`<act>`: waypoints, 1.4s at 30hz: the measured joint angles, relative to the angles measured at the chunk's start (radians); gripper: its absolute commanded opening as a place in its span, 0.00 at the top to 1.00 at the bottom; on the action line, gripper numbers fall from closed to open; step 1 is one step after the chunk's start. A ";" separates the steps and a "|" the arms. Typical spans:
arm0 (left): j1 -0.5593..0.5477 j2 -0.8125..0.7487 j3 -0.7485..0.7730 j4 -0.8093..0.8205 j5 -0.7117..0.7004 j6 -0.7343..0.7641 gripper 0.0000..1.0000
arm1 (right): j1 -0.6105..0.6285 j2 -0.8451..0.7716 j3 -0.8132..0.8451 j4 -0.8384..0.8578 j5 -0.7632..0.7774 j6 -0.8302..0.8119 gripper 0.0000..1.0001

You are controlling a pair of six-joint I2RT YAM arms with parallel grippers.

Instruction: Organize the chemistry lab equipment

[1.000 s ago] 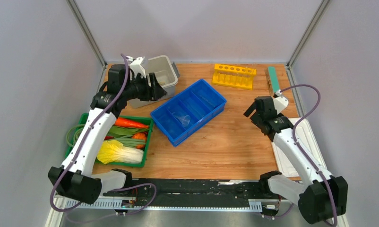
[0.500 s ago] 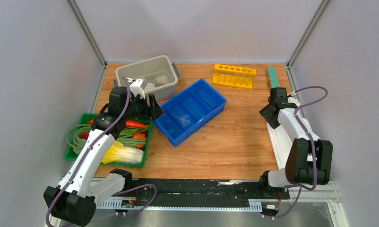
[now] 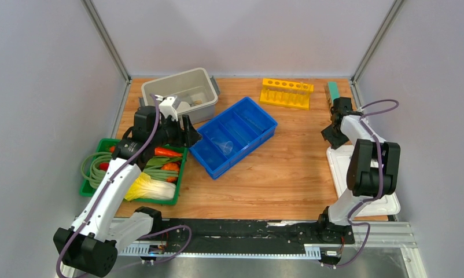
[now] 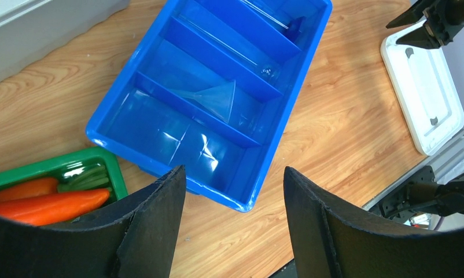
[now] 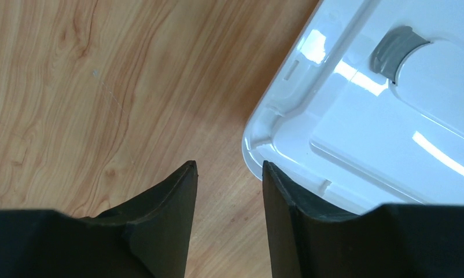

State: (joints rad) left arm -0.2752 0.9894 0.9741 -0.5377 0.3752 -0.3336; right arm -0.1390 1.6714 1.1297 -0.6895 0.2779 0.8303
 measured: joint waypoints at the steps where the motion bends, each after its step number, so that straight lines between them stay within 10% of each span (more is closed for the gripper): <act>1: 0.000 0.000 0.000 0.000 0.000 0.000 0.30 | -0.002 0.016 0.013 -0.003 0.000 0.003 0.55; 17: 0.000 0.000 0.000 0.003 0.000 0.000 0.30 | -0.021 0.175 0.079 -0.035 0.003 0.048 0.70; 25: 0.000 0.000 0.000 0.003 0.001 0.000 0.32 | -0.033 0.174 0.080 -0.055 -0.004 0.044 1.00; 42: 0.000 0.000 -0.005 0.018 0.016 0.000 0.36 | 0.000 -0.079 0.016 -0.008 -0.225 -0.120 1.00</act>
State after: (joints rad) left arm -0.2752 0.9894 0.9695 -0.5201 0.3912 -0.3340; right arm -0.1394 1.5921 1.1458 -0.6971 0.0532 0.7101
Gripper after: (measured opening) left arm 0.647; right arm 0.023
